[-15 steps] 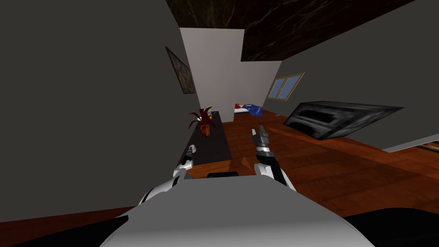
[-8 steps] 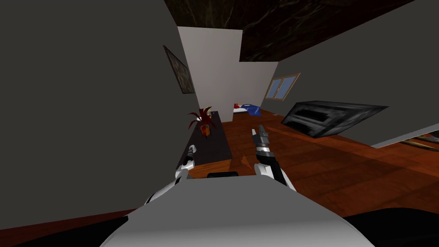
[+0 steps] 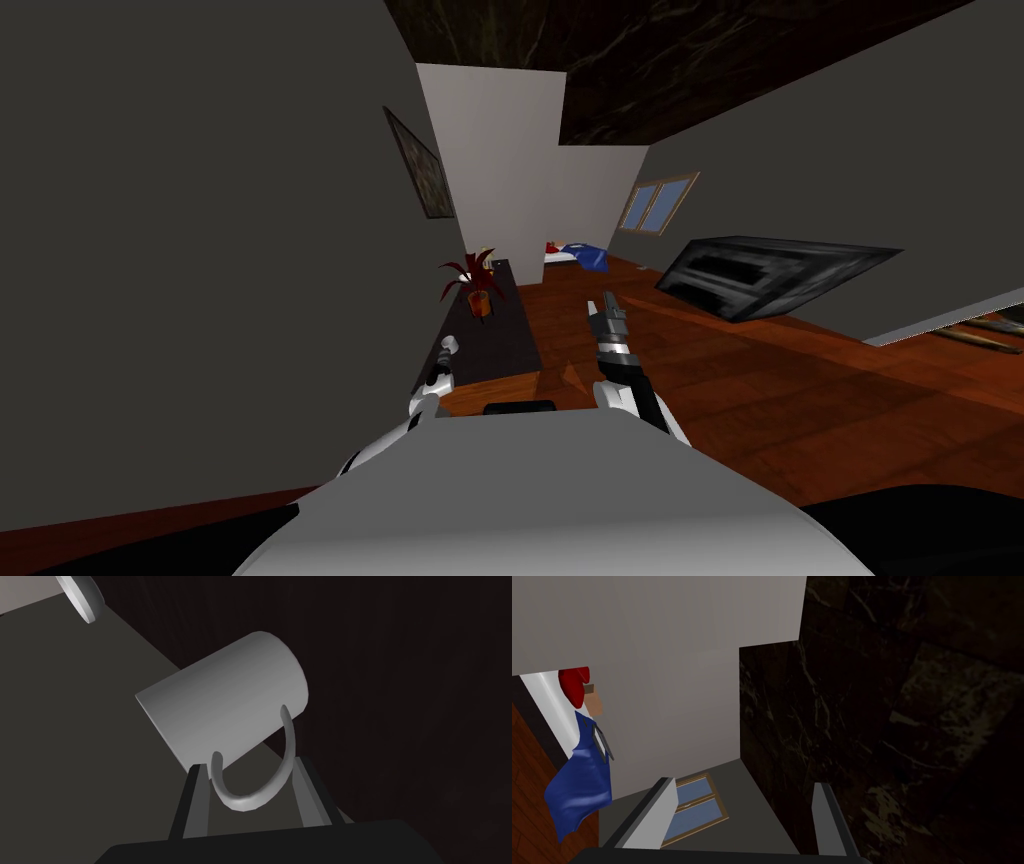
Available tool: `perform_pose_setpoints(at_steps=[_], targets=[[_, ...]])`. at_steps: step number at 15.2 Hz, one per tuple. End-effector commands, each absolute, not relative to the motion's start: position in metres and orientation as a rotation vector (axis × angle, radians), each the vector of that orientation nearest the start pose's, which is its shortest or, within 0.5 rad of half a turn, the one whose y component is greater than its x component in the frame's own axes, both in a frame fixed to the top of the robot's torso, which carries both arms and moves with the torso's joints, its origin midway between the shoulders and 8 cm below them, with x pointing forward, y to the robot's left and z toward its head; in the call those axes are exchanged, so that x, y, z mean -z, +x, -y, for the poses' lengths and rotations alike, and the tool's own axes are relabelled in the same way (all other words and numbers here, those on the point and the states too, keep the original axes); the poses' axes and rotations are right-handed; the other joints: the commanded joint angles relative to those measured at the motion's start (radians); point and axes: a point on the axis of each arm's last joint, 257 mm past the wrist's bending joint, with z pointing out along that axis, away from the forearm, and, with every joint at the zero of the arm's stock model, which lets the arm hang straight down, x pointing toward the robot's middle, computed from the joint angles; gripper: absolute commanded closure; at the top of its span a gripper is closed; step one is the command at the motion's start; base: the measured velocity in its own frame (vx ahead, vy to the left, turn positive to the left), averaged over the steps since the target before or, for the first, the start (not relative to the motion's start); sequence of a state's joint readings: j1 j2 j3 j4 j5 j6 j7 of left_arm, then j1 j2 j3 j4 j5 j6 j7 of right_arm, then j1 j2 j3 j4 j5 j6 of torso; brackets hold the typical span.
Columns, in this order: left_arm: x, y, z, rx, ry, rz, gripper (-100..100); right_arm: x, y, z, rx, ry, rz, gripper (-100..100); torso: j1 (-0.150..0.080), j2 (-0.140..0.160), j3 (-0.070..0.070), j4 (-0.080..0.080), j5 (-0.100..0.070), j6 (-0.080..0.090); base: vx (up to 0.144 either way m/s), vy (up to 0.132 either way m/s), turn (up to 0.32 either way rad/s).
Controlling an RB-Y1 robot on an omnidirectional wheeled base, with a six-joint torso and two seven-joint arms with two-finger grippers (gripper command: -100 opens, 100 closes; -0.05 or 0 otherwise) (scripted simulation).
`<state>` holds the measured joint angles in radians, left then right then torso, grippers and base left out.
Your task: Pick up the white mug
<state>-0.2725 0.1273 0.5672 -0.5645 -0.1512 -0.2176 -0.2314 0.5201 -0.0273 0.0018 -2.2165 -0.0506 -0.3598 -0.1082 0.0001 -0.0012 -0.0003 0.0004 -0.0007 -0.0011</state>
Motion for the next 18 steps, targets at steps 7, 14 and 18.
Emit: perform_pose_setpoints(at_steps=[7, 14, 18], targets=[[0.485, 0.464, -0.45, 0.513, -1.542, -1.432, 100, 0.041, 0.373, 0.291, -1.367, 0.903, -0.716, 0, -0.004, 0.001, 0.0, 0.0, 0.0, 0.001, 0.015, -0.05, 0.062], [0.482, 0.462, -0.469, 0.514, -1.532, -1.452, 100, 0.041, 0.373, 0.291, -1.367, 0.903, -0.716, 0, -0.004, 0.002, 0.001, 0.0, -0.001, 0.001, -0.003, -0.059, 0.045], [0.482, 0.461, -0.472, 0.512, -1.53, -1.457, 100, 0.041, 0.373, 0.291, -1.367, 0.903, -0.716, 0, -0.005, 0.002, 0.001, 0.0, -0.001, 0.001, 0.001, -0.051, 0.037]])
